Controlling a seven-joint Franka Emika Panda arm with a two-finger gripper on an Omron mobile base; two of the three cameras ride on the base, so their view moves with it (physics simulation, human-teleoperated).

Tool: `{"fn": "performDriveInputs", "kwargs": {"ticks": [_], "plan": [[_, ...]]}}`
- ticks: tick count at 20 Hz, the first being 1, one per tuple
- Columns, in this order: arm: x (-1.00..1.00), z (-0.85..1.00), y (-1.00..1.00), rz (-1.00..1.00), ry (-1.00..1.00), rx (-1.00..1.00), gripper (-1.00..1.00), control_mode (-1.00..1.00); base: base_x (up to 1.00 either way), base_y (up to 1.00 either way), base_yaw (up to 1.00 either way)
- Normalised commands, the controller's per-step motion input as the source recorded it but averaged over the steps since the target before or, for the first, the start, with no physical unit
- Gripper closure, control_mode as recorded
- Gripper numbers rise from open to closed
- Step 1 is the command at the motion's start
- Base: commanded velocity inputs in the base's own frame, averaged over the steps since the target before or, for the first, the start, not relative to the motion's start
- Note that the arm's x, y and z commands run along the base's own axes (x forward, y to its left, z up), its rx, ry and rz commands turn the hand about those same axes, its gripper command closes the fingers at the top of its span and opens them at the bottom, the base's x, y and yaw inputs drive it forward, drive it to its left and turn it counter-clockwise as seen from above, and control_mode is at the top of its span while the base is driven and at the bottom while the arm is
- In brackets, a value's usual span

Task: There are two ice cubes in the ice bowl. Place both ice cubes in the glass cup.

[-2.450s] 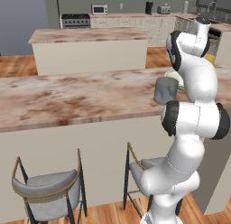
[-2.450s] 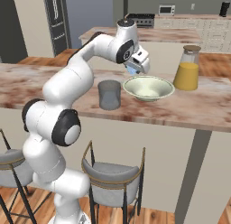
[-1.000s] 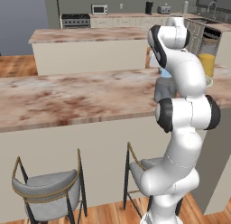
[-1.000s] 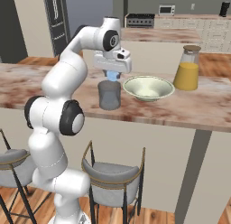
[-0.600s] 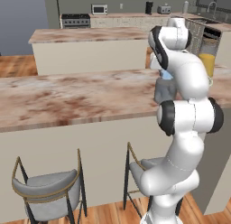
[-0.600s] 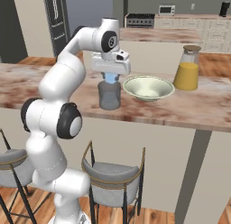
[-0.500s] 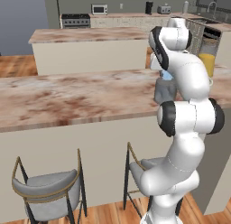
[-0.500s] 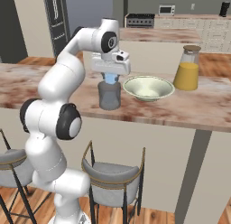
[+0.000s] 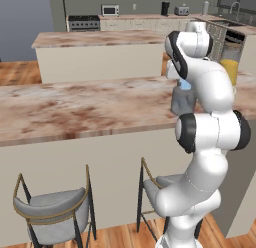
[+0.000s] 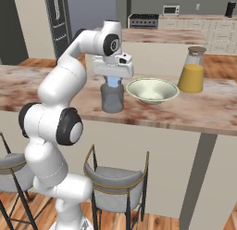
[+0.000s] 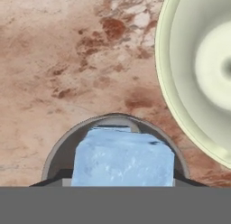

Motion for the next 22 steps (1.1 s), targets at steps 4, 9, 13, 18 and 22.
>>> {"fn": "performDriveInputs", "kwargs": {"ticks": [4,9,13,18,22], "plan": [[0.0,-0.13,0.0,0.03,0.0,0.0,1.0,-1.0,0.0,0.0,0.0],[0.0,-0.08,0.0,0.03,0.0,0.0,1.0,-1.0,0.0,0.0,0.0],[0.0,0.0,0.0,0.01,0.0,0.0,1.0,-1.0,0.0,0.0,0.0],[0.0,0.09,0.0,0.0,0.0,0.0,1.0,-1.0,0.0,0.0,0.0],[-0.11,0.0,0.0,0.0,0.0,0.0,1.0,-1.0,0.0,0.0,0.0]]}}
